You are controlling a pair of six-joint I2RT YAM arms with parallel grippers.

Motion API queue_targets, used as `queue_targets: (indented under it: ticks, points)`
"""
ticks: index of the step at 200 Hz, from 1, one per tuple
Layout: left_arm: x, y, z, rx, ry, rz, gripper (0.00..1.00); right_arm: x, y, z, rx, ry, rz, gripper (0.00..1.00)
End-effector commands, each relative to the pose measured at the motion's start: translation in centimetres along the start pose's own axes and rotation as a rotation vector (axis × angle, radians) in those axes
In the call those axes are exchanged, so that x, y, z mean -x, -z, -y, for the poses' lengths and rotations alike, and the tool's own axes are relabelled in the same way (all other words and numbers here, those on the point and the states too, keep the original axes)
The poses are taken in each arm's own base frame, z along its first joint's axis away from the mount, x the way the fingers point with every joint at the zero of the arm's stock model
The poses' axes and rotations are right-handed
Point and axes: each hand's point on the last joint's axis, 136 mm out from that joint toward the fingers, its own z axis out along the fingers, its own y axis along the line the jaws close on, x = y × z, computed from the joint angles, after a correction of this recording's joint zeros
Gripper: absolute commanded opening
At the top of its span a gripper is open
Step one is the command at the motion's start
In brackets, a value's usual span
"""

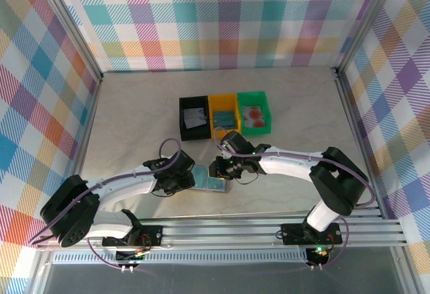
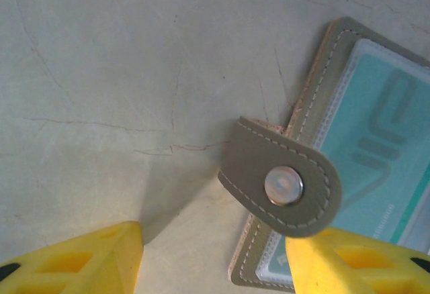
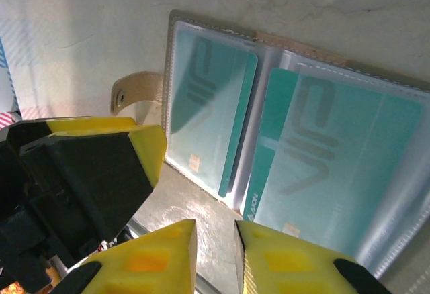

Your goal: Take the credit cards out of the card holder

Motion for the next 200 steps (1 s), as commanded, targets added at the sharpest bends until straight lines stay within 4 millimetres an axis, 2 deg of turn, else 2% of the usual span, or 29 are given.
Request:
queue_targets:
  ticks: [1, 25, 55, 107, 154, 200]
  points:
    - [0.2, 0.0, 0.7, -0.017, -0.007, -0.012, 0.59, 0.6, -0.8, -2.3, 0.044, -0.012, 0.008, 0.22]
    - [0.1, -0.1, 0.0, 0.010, -0.004, -0.011, 0.59, 0.6, -1.7, -2.6, 0.017, -0.026, 0.010, 0.22]
    - [0.1, 0.1, -0.7, 0.020, 0.012, -0.001, 0.58, 0.6, -2.9, -1.9, -0.024, -0.074, -0.006, 0.22]
    - [0.7, 1.8, -1.5, -0.005, 0.030, 0.064, 0.58, 0.5, -4.2, -0.1, -0.082, -0.117, -0.008, 0.22]
    - [-0.2, 0.6, -2.7, 0.047, 0.030, 0.029, 0.58, 0.6, -4.6, 0.6, -0.111, -0.121, 0.002, 0.22]
    - [-0.9, -0.7, -2.9, 0.063, 0.029, -0.013, 0.58, 0.7, -5.0, 0.5, -0.095, -0.107, 0.001, 0.24]
